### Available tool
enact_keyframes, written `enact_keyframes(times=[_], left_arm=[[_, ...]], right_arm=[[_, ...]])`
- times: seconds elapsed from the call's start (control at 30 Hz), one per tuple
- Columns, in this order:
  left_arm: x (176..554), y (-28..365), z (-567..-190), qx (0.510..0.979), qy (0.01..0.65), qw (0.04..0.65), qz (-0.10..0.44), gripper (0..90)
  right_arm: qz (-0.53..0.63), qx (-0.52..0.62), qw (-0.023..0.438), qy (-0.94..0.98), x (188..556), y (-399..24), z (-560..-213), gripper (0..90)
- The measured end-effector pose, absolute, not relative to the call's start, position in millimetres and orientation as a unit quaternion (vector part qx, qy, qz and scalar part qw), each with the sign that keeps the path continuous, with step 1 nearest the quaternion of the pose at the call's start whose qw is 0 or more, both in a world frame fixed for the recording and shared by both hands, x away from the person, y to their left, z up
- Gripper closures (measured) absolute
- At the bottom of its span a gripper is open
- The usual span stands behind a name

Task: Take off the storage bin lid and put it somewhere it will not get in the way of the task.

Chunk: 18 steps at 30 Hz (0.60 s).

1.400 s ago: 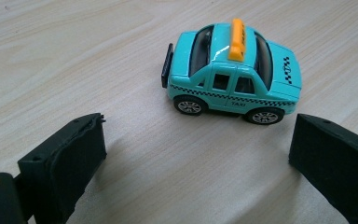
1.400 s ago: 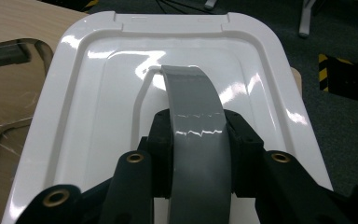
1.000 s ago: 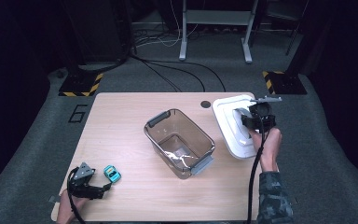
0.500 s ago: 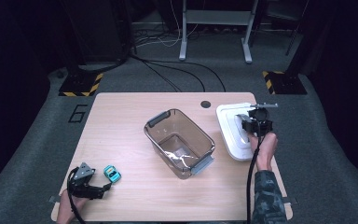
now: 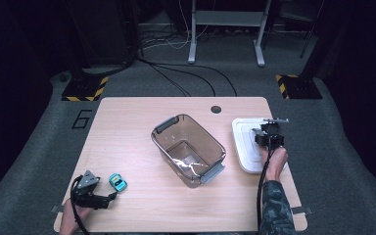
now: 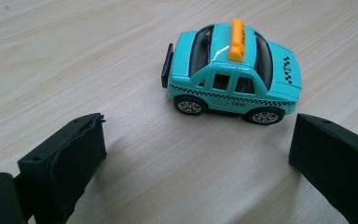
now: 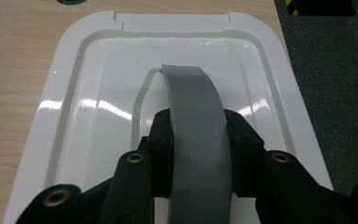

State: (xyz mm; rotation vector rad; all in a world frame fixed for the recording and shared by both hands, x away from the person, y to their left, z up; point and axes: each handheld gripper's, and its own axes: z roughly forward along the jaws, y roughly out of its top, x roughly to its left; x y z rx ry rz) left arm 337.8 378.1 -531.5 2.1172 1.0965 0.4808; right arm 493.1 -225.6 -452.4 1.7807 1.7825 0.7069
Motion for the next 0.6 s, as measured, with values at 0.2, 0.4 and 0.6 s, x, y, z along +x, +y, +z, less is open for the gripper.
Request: enact_keyframes(times=[0.2, 0.4, 0.6], left_arm=[[338, 378, -532, 0.816, 0.423, 0.348, 0.186, 3.3], [338, 378, -532, 0.816, 0.423, 0.347, 0.185, 3.3], [338, 378, -531, 0.817, 0.421, 0.347, 0.185, 3.3]], right_arm=[[0.254, 0.668, 0.254, 0.651, 496, -229, -468, 66.8], [0.244, 0.679, 0.247, 0.646, 500, -231, -486, 66.7], [0.243, 0.682, 0.251, 0.642, 505, -232, -492, 62.0]])
